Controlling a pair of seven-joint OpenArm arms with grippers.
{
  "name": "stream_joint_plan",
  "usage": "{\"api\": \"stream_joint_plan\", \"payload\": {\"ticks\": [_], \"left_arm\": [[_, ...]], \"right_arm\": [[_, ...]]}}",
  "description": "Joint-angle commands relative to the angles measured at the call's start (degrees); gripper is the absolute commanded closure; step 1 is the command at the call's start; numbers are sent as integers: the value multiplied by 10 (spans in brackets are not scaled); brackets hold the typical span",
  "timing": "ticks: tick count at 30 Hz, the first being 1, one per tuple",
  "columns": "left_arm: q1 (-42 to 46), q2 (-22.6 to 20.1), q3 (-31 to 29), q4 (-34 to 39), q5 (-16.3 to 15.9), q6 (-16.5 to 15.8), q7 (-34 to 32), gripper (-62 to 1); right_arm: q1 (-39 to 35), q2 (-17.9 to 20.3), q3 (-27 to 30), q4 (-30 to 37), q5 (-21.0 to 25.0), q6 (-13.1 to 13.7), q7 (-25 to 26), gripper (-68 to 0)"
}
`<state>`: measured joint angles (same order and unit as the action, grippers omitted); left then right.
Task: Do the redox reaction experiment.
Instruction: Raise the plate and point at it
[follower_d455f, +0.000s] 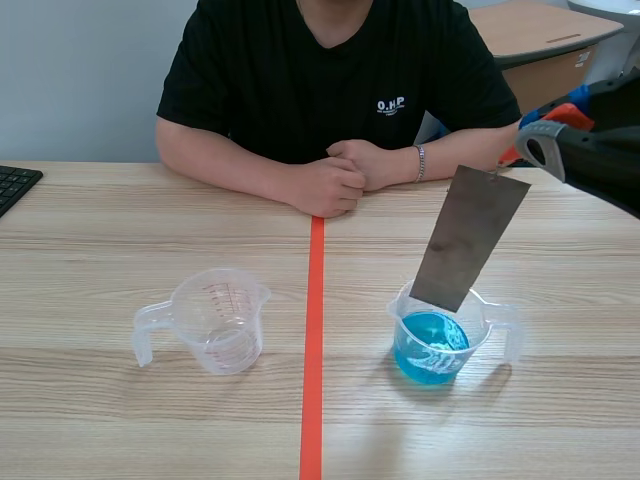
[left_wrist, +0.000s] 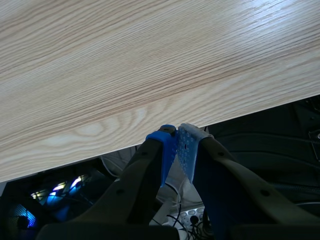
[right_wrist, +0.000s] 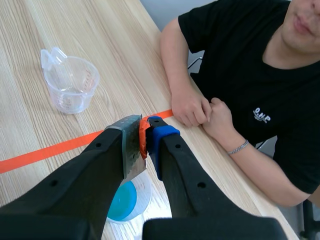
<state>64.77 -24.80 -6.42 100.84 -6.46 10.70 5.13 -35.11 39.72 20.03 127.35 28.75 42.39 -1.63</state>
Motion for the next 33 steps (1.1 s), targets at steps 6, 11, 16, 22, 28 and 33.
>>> {"api": "stream_joint_plan", "payload": {"ticks": [6,11,16,22,28,33], "left_arm": [[0,0,0,4,1,1,-6,-49],[0,0,0,4,1,0,-6,-49],[0,0,0,4,1,0,-6,-49],[-6,-19,0,4,1,0,-16,-49],[-54,-111,2,4,-24,-16,-17,-49],[-132,-186,30,5,-25,-53,-27,-49]], "right_arm": [[5,9,43,14,45,3,-13,-15],[5,9,45,14,47,3,-17,-15],[5,9,45,14,47,3,-17,-15],[5,9,45,14,49,3,-19,-15],[5,9,45,14,49,3,-19,-15],[5,9,45,14,50,3,-19,-15]]}}
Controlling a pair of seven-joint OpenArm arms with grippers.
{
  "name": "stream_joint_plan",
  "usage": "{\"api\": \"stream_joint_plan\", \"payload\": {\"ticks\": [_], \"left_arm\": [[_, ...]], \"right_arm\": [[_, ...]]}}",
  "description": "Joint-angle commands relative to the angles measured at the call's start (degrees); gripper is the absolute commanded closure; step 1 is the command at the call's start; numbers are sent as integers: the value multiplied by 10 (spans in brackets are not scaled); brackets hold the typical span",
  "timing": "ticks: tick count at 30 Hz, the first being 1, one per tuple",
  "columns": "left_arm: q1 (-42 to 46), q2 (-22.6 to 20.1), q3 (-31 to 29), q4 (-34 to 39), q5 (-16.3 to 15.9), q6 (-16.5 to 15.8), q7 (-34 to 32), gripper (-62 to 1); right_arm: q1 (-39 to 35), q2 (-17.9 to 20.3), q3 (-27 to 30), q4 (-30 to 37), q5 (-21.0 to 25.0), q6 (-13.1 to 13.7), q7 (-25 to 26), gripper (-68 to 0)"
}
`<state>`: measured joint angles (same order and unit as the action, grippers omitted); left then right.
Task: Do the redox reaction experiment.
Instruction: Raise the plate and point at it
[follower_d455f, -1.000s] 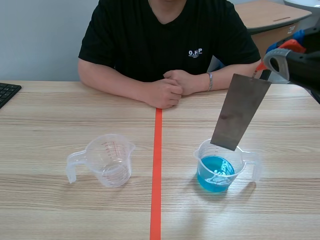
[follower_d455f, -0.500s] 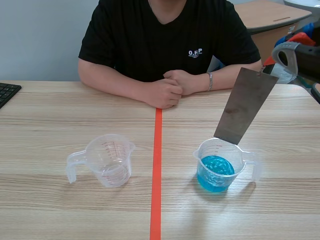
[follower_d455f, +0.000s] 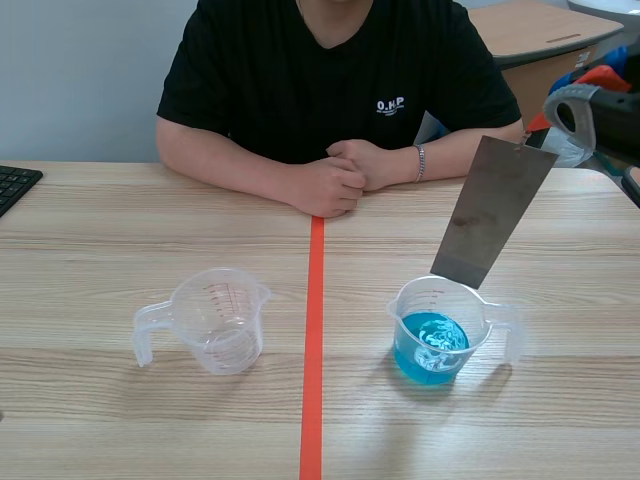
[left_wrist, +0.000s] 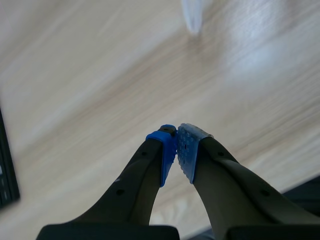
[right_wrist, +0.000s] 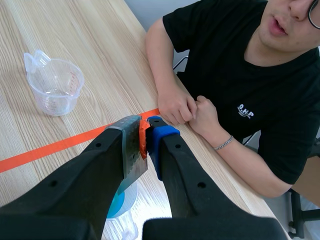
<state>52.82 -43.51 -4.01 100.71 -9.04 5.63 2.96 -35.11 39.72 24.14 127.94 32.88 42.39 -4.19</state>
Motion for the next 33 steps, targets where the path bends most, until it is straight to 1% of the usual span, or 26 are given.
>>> {"api": "stream_joint_plan", "payload": {"ticks": [1,4,7,11,14,17,20,24,28,33], "left_arm": [[-31,-8,13,6,0,-7,-5,-49],[-88,-26,38,6,-2,-17,-6,-49],[-148,-32,75,6,-3,-40,-15,-49],[-234,-32,144,6,-3,-66,-19,-49],[-300,-25,198,6,-3,-69,-18,-49],[-353,-1,233,6,-3,-69,-2,-49],[-395,28,260,4,5,-70,14,-49],[-445,66,294,-13,10,-69,32,-49],[-490,111,318,-56,14,-70,46,-49],[-529,161,346,-116,29,-73,46,-49]], "right_arm": [[5,9,3,8,9,3,6,-15],[5,9,3,8,8,3,6,-15],[5,9,3,8,8,3,6,-15],[5,9,3,8,8,3,6,-15],[5,9,3,8,8,3,6,-15],[5,9,3,8,8,3,6,-15],[5,9,3,8,8,3,5,-15],[5,9,3,8,8,3,5,-15],[5,9,3,8,8,3,5,-15],[5,9,3,8,8,3,4,-15]]}}
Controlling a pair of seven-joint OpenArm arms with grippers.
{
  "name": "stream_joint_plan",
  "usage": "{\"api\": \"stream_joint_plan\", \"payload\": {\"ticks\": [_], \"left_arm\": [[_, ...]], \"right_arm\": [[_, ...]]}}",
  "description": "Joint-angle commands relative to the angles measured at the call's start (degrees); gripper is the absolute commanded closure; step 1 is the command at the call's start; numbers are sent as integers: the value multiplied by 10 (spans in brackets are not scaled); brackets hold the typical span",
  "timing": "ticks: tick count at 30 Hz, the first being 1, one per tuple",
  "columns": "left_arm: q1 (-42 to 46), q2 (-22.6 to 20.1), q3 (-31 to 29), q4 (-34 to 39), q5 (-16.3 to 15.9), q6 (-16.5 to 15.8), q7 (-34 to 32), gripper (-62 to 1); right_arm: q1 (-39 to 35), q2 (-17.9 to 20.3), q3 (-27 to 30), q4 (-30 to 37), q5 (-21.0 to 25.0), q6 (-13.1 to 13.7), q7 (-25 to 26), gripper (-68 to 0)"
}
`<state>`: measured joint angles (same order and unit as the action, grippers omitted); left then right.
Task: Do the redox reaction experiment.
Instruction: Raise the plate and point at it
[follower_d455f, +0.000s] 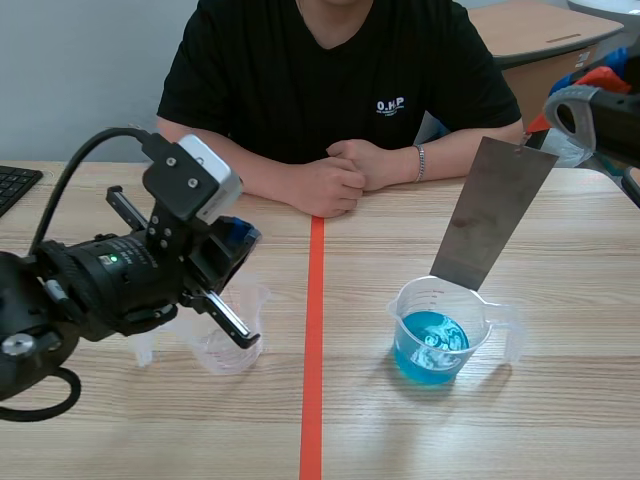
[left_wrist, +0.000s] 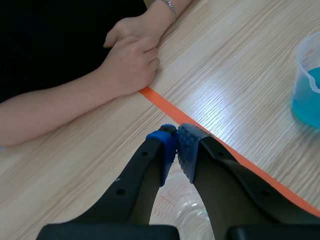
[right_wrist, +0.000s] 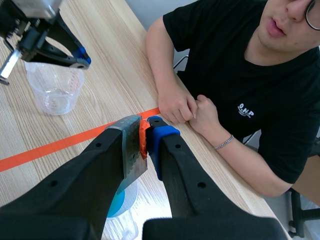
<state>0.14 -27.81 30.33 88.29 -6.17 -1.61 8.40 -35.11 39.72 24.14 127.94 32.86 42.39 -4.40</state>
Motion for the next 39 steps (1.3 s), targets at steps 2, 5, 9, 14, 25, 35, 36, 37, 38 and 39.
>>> {"api": "stream_joint_plan", "payload": {"ticks": [2,5,9,14,25,35,36,37,38,39], "left_arm": [[-17,21,14,-11,0,-5,-8,-49],[-35,43,30,-33,0,-7,-9,-49],[-59,74,51,-59,0,-8,-8,-49],[-83,107,73,-90,0,-8,-9,-48],[-104,157,109,-106,-3,-12,-10,-49],[-108,189,131,-107,-6,-12,-9,-49],[-108,190,131,-107,-6,-12,-8,-49],[-108,191,131,-107,-5,-11,-8,-49],[-108,191,131,-107,-4,-11,-8,-49],[-108,191,131,-107,-4,-11,-8,-49]], "right_arm": [[5,9,3,8,8,3,7,-15],[5,9,3,8,8,3,7,-15],[5,9,3,8,8,3,7,-15],[5,9,3,8,8,3,7,-15],[5,9,3,8,8,3,7,-15],[5,9,3,8,5,3,6,-15],[5,9,3,8,5,3,6,-15],[5,9,3,8,4,3,6,-15],[5,9,3,8,4,3,6,-15],[5,9,3,8,4,3,6,-15]]}}
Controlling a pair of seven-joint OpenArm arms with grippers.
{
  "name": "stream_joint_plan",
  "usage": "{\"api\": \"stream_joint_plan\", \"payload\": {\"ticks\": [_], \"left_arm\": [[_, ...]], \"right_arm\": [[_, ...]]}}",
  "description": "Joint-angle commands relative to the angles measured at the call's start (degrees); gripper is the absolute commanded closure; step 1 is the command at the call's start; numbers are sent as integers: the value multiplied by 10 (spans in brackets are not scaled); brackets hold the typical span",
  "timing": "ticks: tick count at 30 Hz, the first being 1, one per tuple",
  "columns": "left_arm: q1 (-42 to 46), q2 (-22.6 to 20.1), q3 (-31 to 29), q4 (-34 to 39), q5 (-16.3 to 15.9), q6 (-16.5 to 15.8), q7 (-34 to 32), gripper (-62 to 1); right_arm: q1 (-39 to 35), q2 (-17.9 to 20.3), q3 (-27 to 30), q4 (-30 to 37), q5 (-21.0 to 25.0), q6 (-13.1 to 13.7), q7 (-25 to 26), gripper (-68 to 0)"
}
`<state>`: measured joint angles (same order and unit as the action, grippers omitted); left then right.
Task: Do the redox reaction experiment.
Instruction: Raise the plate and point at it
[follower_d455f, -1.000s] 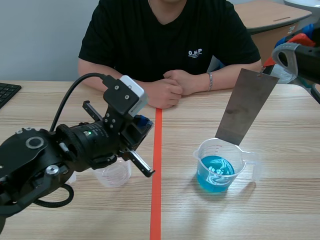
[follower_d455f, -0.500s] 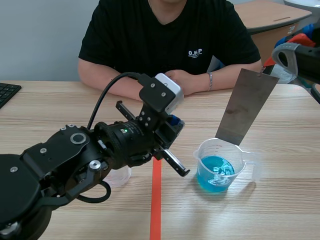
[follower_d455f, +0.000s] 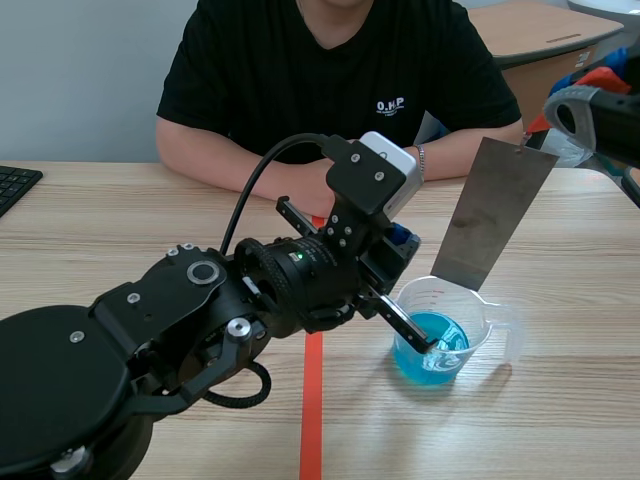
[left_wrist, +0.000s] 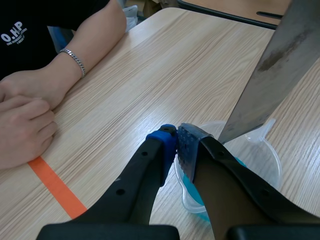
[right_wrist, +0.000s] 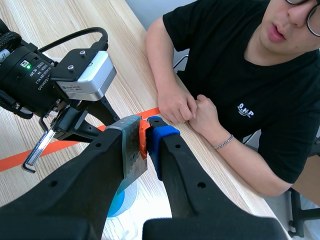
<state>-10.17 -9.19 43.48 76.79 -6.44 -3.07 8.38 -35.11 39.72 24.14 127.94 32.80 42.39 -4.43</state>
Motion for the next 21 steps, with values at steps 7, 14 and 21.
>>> {"api": "stream_joint_plan", "payload": {"ticks": [7,14,21], "left_arm": [[-6,5,0,0,3,3,-9,-49],[-12,6,0,-17,3,3,-10,-49],[-13,6,0,-17,2,3,-10,-49]], "right_arm": [[5,9,3,8,4,3,6,-15],[5,9,3,8,4,3,6,-15],[5,9,3,8,4,3,7,-15]]}}
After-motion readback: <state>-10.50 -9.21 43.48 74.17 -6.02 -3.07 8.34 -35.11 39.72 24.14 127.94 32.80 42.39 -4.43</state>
